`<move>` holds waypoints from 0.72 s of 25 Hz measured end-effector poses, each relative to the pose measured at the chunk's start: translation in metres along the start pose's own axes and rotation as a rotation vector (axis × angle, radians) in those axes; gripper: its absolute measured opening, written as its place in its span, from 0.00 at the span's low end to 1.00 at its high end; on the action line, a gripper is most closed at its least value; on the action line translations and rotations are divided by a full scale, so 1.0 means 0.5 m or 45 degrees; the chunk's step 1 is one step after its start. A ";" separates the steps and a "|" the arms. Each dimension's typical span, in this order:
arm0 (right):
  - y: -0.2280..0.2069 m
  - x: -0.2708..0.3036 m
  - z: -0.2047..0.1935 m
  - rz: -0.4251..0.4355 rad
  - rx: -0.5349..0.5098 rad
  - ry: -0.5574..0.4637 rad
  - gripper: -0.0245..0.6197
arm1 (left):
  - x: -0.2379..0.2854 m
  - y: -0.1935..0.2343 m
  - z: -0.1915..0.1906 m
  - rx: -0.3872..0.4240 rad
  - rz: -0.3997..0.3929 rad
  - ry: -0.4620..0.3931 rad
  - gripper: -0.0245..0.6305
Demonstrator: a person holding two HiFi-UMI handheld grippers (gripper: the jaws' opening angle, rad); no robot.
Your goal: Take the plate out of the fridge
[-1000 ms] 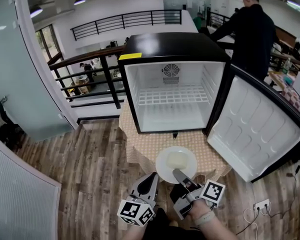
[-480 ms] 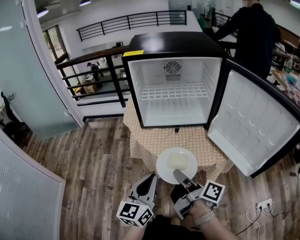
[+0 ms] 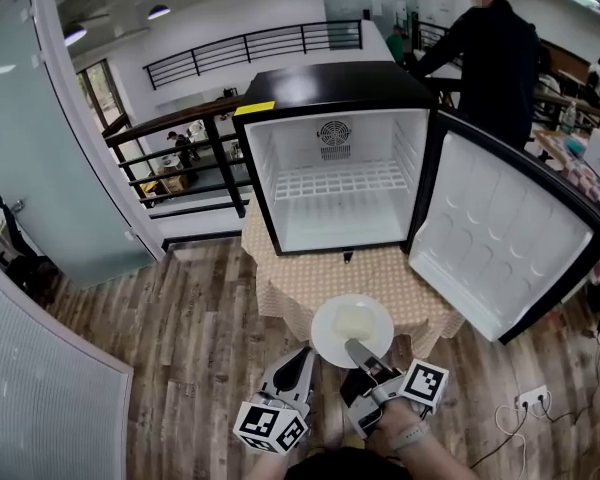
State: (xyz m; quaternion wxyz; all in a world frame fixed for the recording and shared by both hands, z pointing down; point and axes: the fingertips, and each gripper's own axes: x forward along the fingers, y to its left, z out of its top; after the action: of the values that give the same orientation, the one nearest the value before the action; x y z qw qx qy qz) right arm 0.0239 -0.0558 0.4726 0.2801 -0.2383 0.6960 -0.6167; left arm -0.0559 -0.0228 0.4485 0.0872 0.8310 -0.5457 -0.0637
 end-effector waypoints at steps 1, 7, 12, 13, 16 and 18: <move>-0.003 -0.004 -0.003 -0.003 0.003 -0.005 0.13 | -0.001 -0.002 -0.003 -0.001 -0.005 0.003 0.05; -0.007 -0.037 -0.025 -0.034 0.001 -0.049 0.13 | -0.022 -0.018 0.008 0.004 -0.060 0.003 0.05; 0.004 -0.057 -0.066 -0.036 0.015 -0.060 0.13 | -0.070 -0.013 0.019 0.007 -0.059 0.012 0.05; 0.005 -0.059 -0.075 -0.039 0.014 -0.060 0.13 | -0.079 -0.012 0.021 0.007 -0.059 0.012 0.05; 0.006 -0.069 -0.104 -0.042 0.013 -0.052 0.13 | -0.106 -0.011 0.020 -0.002 -0.057 0.013 0.05; 0.006 -0.078 -0.121 -0.047 0.011 -0.048 0.13 | -0.122 -0.013 0.019 -0.007 -0.058 0.013 0.05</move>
State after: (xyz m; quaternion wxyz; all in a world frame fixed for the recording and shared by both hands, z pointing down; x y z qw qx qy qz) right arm 0.0109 0.0150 0.4784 0.2826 -0.2615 0.6836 -0.6200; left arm -0.0761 0.0350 0.4387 0.0907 0.8433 -0.5260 -0.0631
